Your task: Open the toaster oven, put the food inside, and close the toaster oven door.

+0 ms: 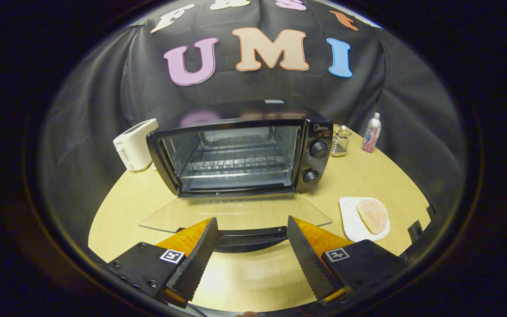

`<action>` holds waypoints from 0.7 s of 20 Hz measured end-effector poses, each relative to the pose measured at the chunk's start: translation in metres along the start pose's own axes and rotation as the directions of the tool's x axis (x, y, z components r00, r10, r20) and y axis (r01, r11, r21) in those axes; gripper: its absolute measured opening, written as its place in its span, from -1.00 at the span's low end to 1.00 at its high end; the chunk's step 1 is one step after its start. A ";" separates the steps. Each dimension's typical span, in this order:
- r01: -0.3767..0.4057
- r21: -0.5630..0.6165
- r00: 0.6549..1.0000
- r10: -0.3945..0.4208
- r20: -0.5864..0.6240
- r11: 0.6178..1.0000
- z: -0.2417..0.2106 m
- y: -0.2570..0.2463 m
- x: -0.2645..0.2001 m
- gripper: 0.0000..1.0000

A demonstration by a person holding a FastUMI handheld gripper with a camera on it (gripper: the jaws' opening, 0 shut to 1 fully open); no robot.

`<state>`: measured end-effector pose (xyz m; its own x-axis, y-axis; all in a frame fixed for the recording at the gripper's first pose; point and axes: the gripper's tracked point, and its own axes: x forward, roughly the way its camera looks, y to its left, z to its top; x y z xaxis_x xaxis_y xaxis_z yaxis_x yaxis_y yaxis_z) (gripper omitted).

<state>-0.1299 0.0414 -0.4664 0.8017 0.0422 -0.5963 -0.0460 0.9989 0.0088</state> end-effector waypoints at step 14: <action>-0.012 -0.007 0.996 0.011 -0.091 1.000 -0.044 -0.010 0.009 0.97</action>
<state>-0.1485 0.0307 -0.5074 0.7438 0.0515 -0.6664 -0.0596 0.9982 0.0107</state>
